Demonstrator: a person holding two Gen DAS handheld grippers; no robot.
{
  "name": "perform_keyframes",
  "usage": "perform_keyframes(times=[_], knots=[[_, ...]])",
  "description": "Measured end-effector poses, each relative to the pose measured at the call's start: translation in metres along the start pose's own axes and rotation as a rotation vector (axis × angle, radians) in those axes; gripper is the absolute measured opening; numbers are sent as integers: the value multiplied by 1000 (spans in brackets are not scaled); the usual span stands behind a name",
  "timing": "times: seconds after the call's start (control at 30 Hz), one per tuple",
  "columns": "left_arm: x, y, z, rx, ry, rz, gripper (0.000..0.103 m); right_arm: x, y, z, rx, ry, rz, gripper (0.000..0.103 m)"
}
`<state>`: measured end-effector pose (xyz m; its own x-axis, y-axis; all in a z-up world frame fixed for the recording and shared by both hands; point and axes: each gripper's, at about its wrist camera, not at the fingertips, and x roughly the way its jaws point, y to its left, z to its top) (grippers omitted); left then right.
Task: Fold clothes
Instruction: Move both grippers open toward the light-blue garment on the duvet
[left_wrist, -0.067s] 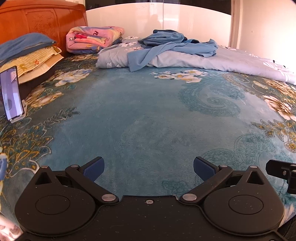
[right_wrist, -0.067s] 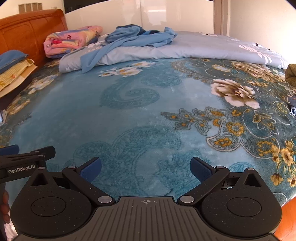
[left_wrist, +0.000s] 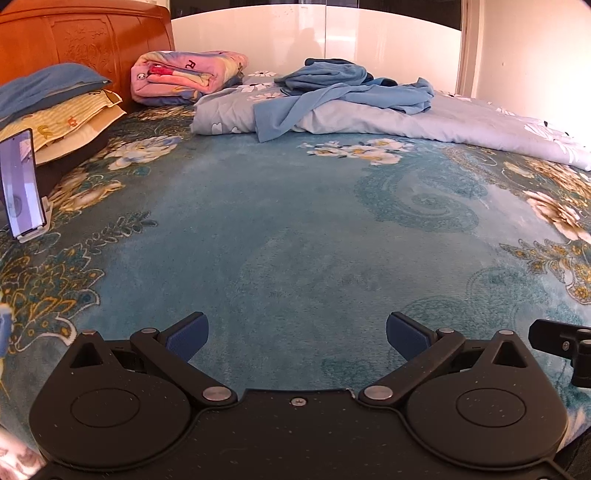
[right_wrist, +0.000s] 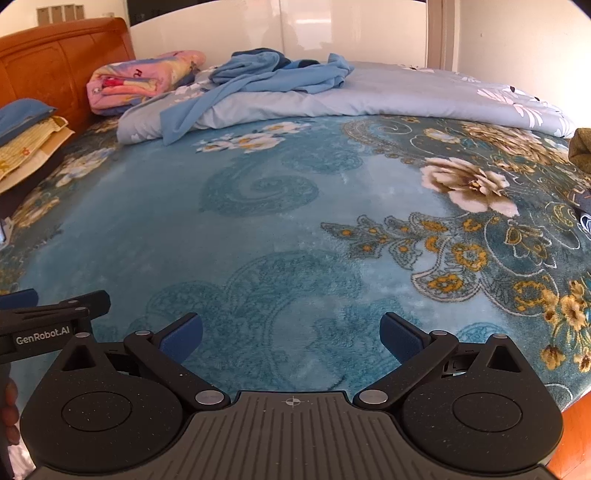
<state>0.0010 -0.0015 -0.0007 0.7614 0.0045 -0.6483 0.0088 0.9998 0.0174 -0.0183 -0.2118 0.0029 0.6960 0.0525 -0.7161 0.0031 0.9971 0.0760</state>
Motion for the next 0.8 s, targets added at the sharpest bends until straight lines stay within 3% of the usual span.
perform_keyframes(times=[0.8], knots=[[27,4,13,-18,42,-91,102,28,10,17,-39,58,-23,103]])
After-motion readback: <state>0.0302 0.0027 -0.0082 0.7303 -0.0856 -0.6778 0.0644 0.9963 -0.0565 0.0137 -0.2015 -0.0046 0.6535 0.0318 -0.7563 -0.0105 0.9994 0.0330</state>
